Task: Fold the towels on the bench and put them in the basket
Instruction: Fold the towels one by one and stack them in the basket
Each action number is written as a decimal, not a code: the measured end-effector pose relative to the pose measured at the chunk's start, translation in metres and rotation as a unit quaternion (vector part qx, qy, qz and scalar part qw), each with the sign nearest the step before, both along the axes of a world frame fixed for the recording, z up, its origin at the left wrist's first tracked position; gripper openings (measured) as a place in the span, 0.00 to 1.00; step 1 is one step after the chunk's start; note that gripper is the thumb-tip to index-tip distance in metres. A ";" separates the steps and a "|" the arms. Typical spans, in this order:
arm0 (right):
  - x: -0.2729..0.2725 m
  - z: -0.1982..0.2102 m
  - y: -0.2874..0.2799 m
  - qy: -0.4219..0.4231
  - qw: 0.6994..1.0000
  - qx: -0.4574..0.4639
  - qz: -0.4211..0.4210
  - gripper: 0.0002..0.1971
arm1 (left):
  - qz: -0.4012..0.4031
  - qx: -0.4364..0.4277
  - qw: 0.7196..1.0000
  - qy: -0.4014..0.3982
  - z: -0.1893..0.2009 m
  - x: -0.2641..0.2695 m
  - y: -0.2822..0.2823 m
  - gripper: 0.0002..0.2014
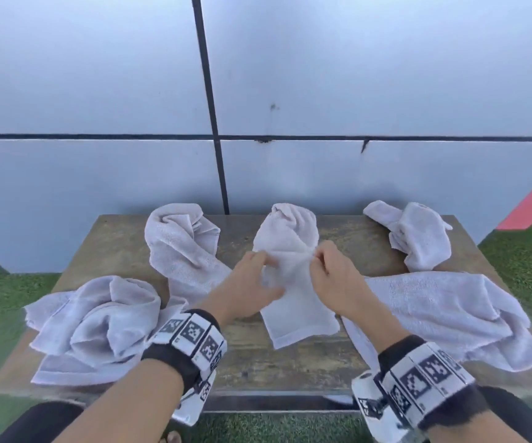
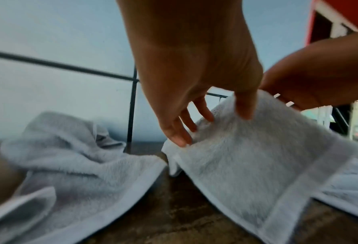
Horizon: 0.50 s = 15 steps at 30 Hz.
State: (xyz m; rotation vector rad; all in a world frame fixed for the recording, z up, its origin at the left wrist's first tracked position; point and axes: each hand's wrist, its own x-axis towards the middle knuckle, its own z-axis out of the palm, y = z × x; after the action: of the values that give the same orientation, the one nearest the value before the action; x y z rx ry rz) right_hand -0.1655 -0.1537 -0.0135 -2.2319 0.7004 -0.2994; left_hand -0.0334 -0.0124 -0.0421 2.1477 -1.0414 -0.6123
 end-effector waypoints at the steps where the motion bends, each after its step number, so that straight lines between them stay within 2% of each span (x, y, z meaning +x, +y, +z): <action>1: -0.001 0.010 0.001 -0.025 0.999 0.025 -0.011 0.07 | -0.019 0.024 0.999 0.011 0.008 -0.011 0.002 0.28; 2: -0.003 0.020 0.003 -0.048 0.997 0.048 -0.025 0.06 | -0.032 0.046 0.998 -0.007 0.015 -0.022 0.003 0.34; 3: -0.004 0.026 0.006 -0.066 0.995 0.061 -0.031 0.06 | -0.035 0.052 0.998 -0.028 0.018 -0.032 0.003 0.35; 5: -0.006 0.036 0.011 -0.078 0.994 0.076 -0.029 0.07 | -0.016 0.018 0.999 -0.037 0.020 -0.045 0.001 0.27; 7: -0.008 0.040 0.012 -0.092 0.993 0.066 -0.030 0.06 | 0.025 -0.039 0.999 0.002 0.018 -0.051 0.001 0.13; 8: -0.011 0.041 0.012 -0.104 0.992 0.059 -0.034 0.06 | 0.043 -0.065 0.997 0.020 0.018 -0.053 0.003 0.10; 11: -0.020 0.044 0.006 -0.133 0.988 0.057 -0.061 0.05 | 0.079 -0.106 0.991 0.013 0.031 -0.055 0.010 0.15; 15: -0.034 0.043 0.001 -0.122 0.989 0.062 -0.056 0.07 | 0.110 -0.163 0.980 -0.013 0.053 -0.056 0.014 0.11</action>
State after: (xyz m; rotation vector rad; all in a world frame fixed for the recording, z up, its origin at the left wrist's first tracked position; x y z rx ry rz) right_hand -0.1990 -0.1526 0.0293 -1.9986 0.6912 -0.5592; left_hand -0.0893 0.0014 0.0106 1.9478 -0.8370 -0.2864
